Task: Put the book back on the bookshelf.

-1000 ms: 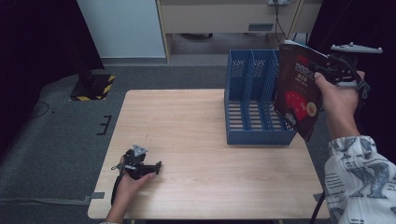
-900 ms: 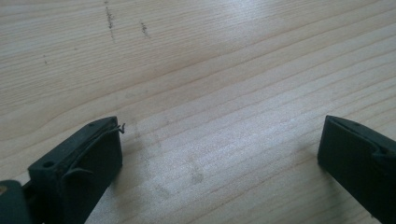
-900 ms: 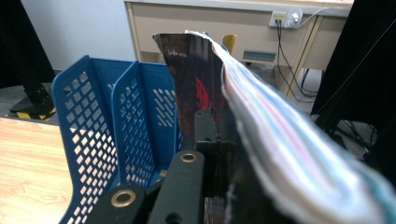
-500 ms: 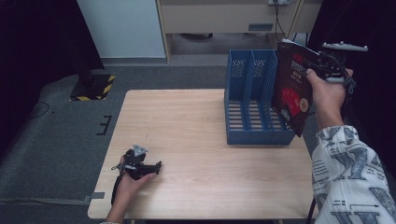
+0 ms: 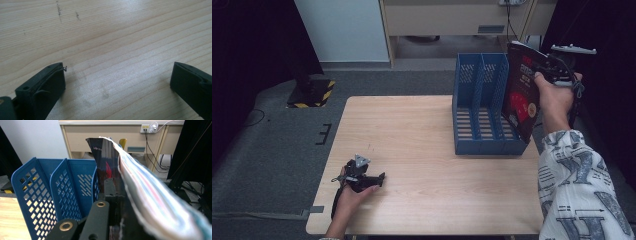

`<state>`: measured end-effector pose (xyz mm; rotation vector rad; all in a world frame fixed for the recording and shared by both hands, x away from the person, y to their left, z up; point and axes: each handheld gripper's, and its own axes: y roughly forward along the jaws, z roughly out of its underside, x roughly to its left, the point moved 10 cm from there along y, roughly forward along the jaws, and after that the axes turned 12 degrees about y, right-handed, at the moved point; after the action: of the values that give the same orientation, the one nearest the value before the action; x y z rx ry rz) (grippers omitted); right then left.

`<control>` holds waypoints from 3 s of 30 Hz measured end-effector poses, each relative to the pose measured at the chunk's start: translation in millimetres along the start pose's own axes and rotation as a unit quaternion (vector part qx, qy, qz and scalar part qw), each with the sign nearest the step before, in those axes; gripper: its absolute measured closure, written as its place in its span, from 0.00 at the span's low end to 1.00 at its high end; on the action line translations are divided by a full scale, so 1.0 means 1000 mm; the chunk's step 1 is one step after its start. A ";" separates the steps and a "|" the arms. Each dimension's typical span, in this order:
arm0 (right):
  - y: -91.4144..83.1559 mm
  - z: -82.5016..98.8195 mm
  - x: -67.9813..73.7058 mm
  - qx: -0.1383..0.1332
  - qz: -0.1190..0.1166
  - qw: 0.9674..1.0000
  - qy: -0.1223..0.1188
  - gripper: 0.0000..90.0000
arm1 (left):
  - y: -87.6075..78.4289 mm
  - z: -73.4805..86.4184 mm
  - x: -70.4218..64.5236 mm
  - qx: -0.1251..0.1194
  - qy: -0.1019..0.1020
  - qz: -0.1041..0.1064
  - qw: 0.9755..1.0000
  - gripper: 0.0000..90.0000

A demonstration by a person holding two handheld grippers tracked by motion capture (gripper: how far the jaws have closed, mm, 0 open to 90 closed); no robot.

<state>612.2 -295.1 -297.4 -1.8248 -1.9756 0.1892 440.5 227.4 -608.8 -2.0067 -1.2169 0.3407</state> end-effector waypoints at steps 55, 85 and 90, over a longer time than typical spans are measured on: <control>0.014 0.006 0.003 -0.053 -0.016 0.998 -0.003 0.97 | 0.000 0.000 0.000 0.000 0.001 0.000 1.000 0.00; 0.033 0.023 0.000 -0.057 -0.024 0.998 -0.002 0.97 | 0.000 0.000 0.000 0.000 0.000 0.000 1.000 0.00; 0.037 0.033 -0.002 -0.053 -0.026 0.998 0.005 0.97 | 0.000 0.000 0.000 0.001 0.001 0.001 1.000 0.00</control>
<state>632.7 -286.3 -341.6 -1.8336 -2.0595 0.0604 440.4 227.5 -609.0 -2.0052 -1.2132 0.3397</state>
